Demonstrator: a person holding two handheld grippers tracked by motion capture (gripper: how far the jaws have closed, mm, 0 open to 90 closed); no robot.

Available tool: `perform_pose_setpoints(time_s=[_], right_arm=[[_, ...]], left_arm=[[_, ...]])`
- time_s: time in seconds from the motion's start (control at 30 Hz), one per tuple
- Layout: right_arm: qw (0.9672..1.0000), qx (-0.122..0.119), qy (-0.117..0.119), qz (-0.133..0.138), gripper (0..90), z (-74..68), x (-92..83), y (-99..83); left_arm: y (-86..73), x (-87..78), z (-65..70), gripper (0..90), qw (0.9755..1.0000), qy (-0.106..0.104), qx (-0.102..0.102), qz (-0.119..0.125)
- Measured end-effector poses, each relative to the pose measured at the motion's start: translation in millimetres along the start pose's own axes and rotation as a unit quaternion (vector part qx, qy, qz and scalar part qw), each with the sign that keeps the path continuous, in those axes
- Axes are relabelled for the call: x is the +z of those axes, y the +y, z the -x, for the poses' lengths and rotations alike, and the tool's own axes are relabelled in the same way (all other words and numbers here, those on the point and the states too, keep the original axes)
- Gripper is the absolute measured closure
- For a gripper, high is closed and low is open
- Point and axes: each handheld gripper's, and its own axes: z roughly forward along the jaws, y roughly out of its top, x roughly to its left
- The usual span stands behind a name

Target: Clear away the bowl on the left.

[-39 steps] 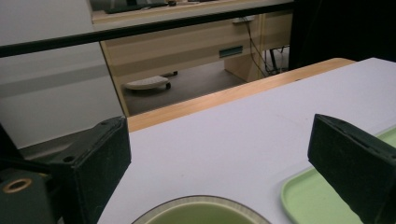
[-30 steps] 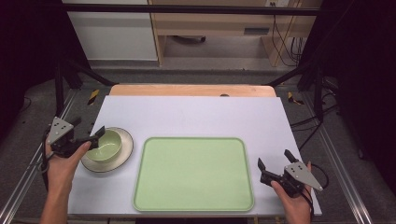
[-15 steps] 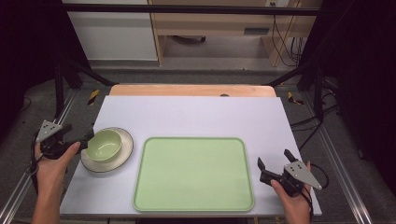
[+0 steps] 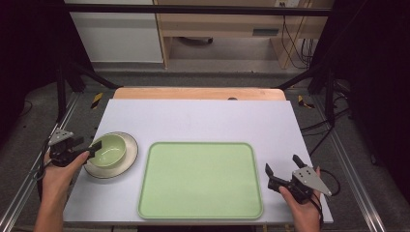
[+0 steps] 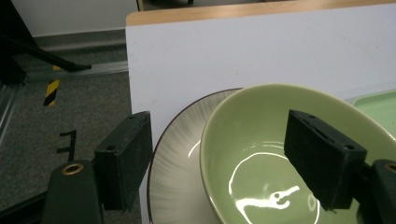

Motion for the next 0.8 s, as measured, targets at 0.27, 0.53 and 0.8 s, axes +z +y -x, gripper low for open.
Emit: perform_pose_setpoints(time_s=[0.27, 0.53, 0.8], right_arm=[[1.0000, 0.001, 0.001, -0.001, 3.0, 0.5, -0.9, 0.2], [1.0000, 0.003, 0.002, -0.001, 3.0, 1.3, -1.6, 0.2], [1.0000, 0.001, 0.005, -0.005, 3.1, 0.3, -1.4, 0.2]], left_arm=[[-4.0, 5.0, -0.8, 30.9, 0.9995, 0.006, -0.013, -0.029], [-7.6, 8.7, -3.5, 39.3, 0.9981, 0.009, -0.024, -0.057], [-10.4, 9.1, -5.5, 47.8, 0.9962, 0.008, -0.038, -0.079]])
